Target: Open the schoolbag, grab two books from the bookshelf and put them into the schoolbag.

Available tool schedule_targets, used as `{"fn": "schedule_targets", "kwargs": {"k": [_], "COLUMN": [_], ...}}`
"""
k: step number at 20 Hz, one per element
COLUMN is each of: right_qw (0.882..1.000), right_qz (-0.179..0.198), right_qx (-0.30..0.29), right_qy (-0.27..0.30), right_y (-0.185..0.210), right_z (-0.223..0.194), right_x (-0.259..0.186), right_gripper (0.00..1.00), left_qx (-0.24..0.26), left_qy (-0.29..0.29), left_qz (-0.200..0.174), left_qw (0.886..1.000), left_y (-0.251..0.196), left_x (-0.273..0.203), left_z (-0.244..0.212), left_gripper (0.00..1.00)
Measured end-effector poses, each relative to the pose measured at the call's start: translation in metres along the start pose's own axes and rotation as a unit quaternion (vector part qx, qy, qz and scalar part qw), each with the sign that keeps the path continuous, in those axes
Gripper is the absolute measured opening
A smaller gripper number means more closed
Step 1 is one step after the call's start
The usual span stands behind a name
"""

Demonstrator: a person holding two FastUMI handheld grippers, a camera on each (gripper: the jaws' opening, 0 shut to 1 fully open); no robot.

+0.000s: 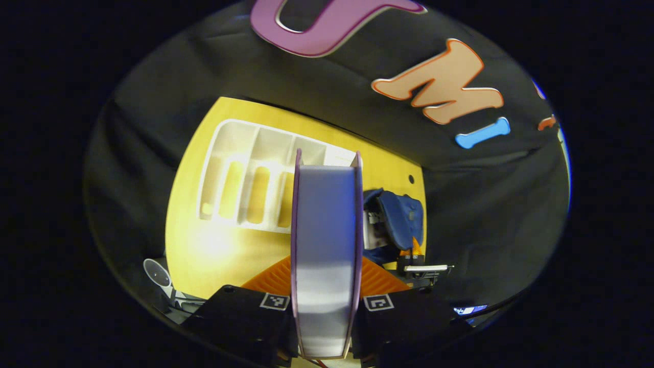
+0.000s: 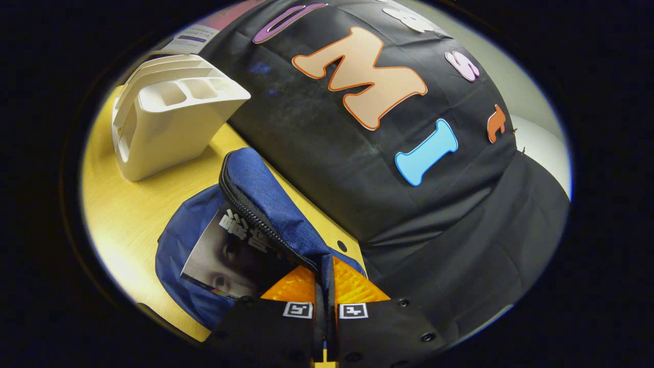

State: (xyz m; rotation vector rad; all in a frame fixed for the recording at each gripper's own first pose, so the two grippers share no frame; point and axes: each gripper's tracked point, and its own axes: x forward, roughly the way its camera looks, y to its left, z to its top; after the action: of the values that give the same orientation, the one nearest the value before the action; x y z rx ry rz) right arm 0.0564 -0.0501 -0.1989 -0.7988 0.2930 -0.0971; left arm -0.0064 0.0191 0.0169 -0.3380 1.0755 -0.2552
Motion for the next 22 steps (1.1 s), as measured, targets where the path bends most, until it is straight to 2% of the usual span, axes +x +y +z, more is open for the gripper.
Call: {"fn": "schedule_targets", "kwargs": {"k": [6,8,15,22], "right_qw": [1.0,1.0,0.999,0.997], "right_qz": [-0.008,-0.01,-0.007,-0.005], "right_qx": [0.02,0.026,0.05,0.083], "right_qy": [0.005,0.006,0.003,-0.007], "right_y": [-0.003,-0.004,-0.007,-0.022], "right_z": [0.001,0.001,0.002,0.007], "right_x": [0.001,0.003,0.003,0.005], "right_gripper": [0.05,0.05,0.03,0.05], "left_qx": [-0.004,-0.009,-0.036,-0.038], "left_qy": [0.003,0.008,0.022,-0.002], "left_qz": [-0.1,-0.122,-0.169,-0.189], "left_qw": [0.995,0.992,0.985,0.981], "left_y": [-0.054,-0.066,-0.095,-0.125], "left_x": [0.055,0.077,0.16,0.223], "left_z": [-0.004,-0.011,-0.036,-0.063], "left_gripper": [0.38,0.38,0.38,0.38]}}
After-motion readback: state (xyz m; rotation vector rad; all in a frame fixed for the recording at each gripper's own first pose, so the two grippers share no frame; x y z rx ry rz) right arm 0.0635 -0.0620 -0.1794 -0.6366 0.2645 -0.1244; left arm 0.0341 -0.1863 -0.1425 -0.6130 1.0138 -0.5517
